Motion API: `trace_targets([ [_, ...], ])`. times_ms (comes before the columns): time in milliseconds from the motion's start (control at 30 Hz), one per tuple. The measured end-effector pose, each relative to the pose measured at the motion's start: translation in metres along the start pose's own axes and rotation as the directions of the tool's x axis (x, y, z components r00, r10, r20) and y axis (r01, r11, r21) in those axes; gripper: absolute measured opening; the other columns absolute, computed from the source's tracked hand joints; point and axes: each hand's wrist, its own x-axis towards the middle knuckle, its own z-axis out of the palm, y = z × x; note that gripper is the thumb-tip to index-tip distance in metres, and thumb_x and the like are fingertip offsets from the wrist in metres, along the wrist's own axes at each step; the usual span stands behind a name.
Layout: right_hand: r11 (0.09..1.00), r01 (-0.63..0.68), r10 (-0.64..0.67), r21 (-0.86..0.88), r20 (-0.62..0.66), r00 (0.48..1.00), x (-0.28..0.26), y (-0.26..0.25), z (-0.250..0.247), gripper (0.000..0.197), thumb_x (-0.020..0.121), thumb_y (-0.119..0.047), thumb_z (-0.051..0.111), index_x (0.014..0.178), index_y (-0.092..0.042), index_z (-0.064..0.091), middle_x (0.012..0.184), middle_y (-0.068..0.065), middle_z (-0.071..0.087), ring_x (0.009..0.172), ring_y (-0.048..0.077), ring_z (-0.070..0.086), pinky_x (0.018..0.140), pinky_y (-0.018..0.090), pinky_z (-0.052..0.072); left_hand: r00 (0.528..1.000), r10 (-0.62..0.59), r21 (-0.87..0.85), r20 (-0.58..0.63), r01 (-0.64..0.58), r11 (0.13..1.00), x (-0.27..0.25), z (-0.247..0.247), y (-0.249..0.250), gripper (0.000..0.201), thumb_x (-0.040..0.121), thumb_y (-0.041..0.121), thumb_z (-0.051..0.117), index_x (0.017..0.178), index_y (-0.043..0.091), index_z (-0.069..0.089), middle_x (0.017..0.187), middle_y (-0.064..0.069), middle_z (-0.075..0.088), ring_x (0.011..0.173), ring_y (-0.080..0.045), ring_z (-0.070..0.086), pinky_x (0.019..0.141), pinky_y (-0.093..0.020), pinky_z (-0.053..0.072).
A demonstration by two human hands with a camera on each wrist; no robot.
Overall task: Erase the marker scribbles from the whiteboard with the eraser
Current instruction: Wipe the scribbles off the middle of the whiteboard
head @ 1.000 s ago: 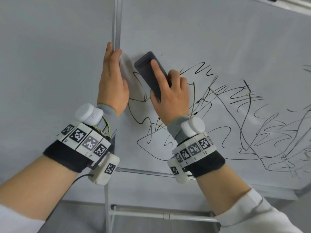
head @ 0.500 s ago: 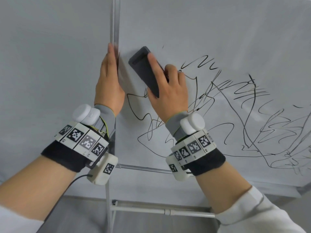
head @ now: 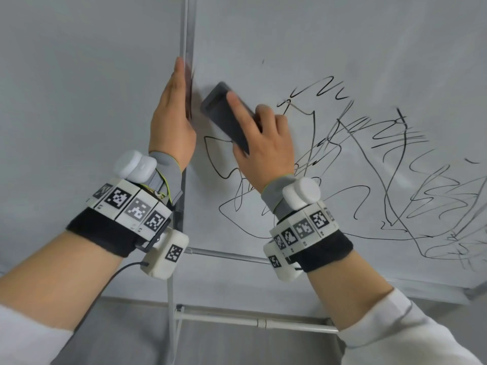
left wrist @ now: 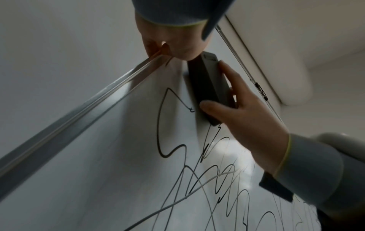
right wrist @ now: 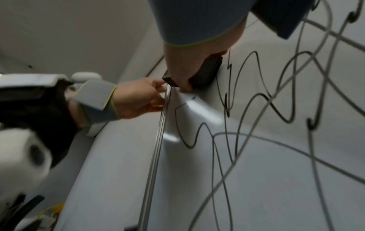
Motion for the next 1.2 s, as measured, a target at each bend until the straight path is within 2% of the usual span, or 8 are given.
trace_targets([
  [67, 1.000, -0.028, 0.028, 0.006, -0.048, 0.998, 0.013, 0.002, -0.007, 0.067, 0.073, -0.016, 0.061, 0.138, -0.020, 0.047, 0.104, 0.013, 0.055, 0.079, 0.031, 0.044, 0.074, 0.037, 0.043, 1.000, 0.002, 0.006, -0.008, -0.002, 1.000, -0.001, 0.000, 0.001, 0.073, 0.085, -0.014, 0.029, 0.149, 0.016, 0.010, 0.152, -0.003, 0.024, 0.139, -0.014, 0.022, 0.102, -0.005, 0.011],
  [167, 0.999, -0.042, 0.042, 0.004, -0.073, 0.996, 0.017, 0.001, -0.008, 0.066, 0.072, -0.015, 0.061, 0.137, -0.018, 0.048, 0.103, 0.014, 0.055, 0.078, 0.031, 0.045, 0.075, 0.035, 0.043, 1.000, 0.001, -0.001, -0.011, -0.001, 1.000, -0.002, 0.002, 0.000, 0.072, 0.086, -0.013, 0.029, 0.149, 0.016, 0.009, 0.153, -0.002, 0.022, 0.139, -0.013, 0.020, 0.099, 0.000, 0.008],
  [267, 1.000, -0.010, 0.010, 0.021, -0.002, 1.000, -0.004, -0.005, 0.003, 0.068, 0.072, -0.015, 0.061, 0.138, -0.021, 0.047, 0.104, 0.013, 0.054, 0.079, 0.030, 0.043, 0.071, 0.038, 0.045, 1.000, -0.004, -0.021, -0.011, 0.004, 1.000, -0.002, 0.001, -0.001, 0.074, 0.085, -0.015, 0.029, 0.149, 0.017, 0.009, 0.153, -0.002, 0.021, 0.140, -0.013, 0.019, 0.096, 0.005, 0.006],
  [400, 1.000, 0.003, -0.004, 0.006, 0.092, 0.996, -0.029, -0.008, 0.012, 0.069, 0.072, -0.017, 0.059, 0.138, -0.026, 0.042, 0.105, 0.011, 0.053, 0.081, 0.029, 0.041, 0.069, 0.040, 0.047, 1.000, 0.010, -0.014, 0.007, -0.010, 1.000, -0.002, -0.001, -0.001, 0.075, 0.085, -0.014, 0.032, 0.149, 0.017, 0.009, 0.153, -0.002, 0.023, 0.139, -0.014, 0.020, 0.099, 0.002, 0.010],
  [600, 0.999, -0.053, 0.052, -0.011, -0.072, 0.996, 0.012, -0.001, -0.008, 0.065, 0.072, -0.014, 0.060, 0.136, -0.020, 0.050, 0.103, 0.013, 0.056, 0.079, 0.031, 0.045, 0.073, 0.035, 0.043, 1.000, 0.013, -0.013, -0.007, -0.013, 1.000, -0.002, 0.001, -0.003, 0.074, 0.084, -0.013, 0.031, 0.149, 0.018, 0.011, 0.151, 0.001, 0.027, 0.137, -0.011, 0.024, 0.100, 0.001, 0.011],
  [700, 0.997, -0.067, 0.065, -0.025, -0.083, 0.994, 0.024, -0.003, -0.013, 0.067, 0.071, -0.013, 0.059, 0.137, -0.020, 0.049, 0.103, 0.014, 0.056, 0.078, 0.032, 0.046, 0.073, 0.035, 0.044, 1.000, 0.002, -0.012, -0.002, -0.002, 1.000, -0.001, 0.000, -0.005, 0.077, 0.083, -0.014, 0.033, 0.149, 0.020, 0.011, 0.151, 0.003, 0.028, 0.137, -0.010, 0.025, 0.101, 0.001, 0.011],
  [900, 1.000, 0.007, -0.006, -0.019, 0.042, 0.999, 0.004, -0.008, -0.003, 0.069, 0.069, -0.014, 0.062, 0.136, -0.025, 0.050, 0.101, 0.012, 0.056, 0.077, 0.030, 0.042, 0.068, 0.037, 0.044, 1.000, -0.001, -0.074, -0.003, 0.000, 0.997, 0.001, 0.000, -0.009, 0.076, 0.085, -0.014, 0.032, 0.148, 0.025, 0.016, 0.148, 0.002, 0.034, 0.134, -0.010, 0.033, 0.112, -0.026, 0.025],
  [1200, 1.000, 0.012, -0.012, -0.028, -0.003, 1.000, 0.022, -0.006, -0.007, 0.070, 0.070, -0.013, 0.061, 0.138, -0.024, 0.047, 0.103, 0.012, 0.055, 0.078, 0.031, 0.043, 0.071, 0.037, 0.044, 0.998, -0.049, -0.121, 0.037, 0.053, 0.991, 0.002, -0.002, -0.012, 0.081, 0.082, -0.015, 0.031, 0.147, 0.031, 0.019, 0.141, 0.000, 0.045, 0.125, -0.019, 0.046, 0.107, -0.033, 0.035],
])
